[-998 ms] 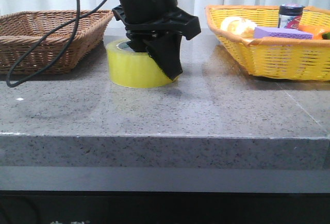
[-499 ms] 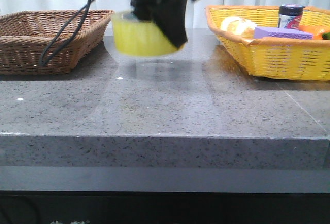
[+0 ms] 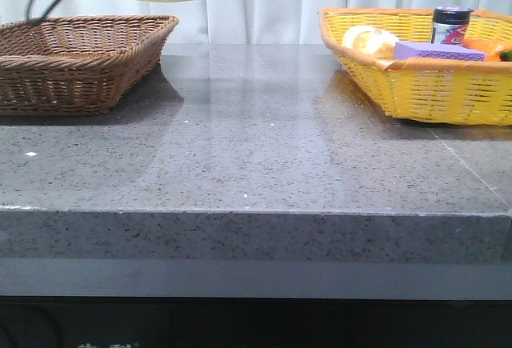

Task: Transfer tape with both arms
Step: 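Lift the tape roll with the left gripper and carry it over the brown basket, then lower the tape into the brown basket and open the left gripper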

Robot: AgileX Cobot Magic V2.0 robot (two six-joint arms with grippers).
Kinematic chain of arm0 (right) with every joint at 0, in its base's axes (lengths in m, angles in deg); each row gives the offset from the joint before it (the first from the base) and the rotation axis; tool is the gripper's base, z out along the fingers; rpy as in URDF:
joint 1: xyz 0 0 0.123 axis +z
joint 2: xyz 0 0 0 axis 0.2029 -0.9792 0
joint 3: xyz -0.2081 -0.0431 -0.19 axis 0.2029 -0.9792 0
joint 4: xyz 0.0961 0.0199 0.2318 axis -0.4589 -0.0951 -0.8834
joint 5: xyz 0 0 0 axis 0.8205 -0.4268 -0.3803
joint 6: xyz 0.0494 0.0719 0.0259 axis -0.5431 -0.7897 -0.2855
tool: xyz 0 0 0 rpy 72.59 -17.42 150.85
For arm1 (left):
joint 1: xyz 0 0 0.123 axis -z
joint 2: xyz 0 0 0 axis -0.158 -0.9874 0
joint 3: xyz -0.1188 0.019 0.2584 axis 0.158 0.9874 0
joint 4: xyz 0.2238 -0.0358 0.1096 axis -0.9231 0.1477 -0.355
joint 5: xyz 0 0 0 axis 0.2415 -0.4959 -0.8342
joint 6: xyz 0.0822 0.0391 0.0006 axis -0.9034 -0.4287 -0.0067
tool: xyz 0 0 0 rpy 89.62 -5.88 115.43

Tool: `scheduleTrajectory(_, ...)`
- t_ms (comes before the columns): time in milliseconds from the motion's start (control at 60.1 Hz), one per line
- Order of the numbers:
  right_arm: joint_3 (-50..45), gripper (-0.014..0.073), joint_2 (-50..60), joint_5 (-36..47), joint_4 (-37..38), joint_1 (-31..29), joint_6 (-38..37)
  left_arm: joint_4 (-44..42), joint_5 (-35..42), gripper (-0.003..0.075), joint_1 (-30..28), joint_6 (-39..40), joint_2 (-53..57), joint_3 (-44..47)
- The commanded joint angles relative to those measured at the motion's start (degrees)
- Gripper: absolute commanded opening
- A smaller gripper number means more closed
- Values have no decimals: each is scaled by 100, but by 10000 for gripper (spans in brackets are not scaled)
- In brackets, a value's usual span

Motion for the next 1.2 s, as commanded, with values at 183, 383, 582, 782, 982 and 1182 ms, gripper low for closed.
scheduleTrajectory(183,134,475,10,382,-39,-33,27,24,51,38,-1117,73,317,-197)
scheduleTrajectory(383,134,475,10,382,-39,-33,27,247,51,38,-1626,73,84,-160)
scheduleTrajectory(582,134,475,10,382,-39,-33,27,192,51,38,-1671,73,-304,-157)
scheduleTrajectory(782,134,475,10,382,-39,-33,27,192,51,48,-1671,99,-588,-157)
scheduleTrajectory(982,134,475,10,382,-39,-33,27,192,51,309,-1671,122,-600,-157)
scheduleTrajectory(1182,134,475,10,382,-39,-33,27,192,42,400,-1671,206,-562,-157)
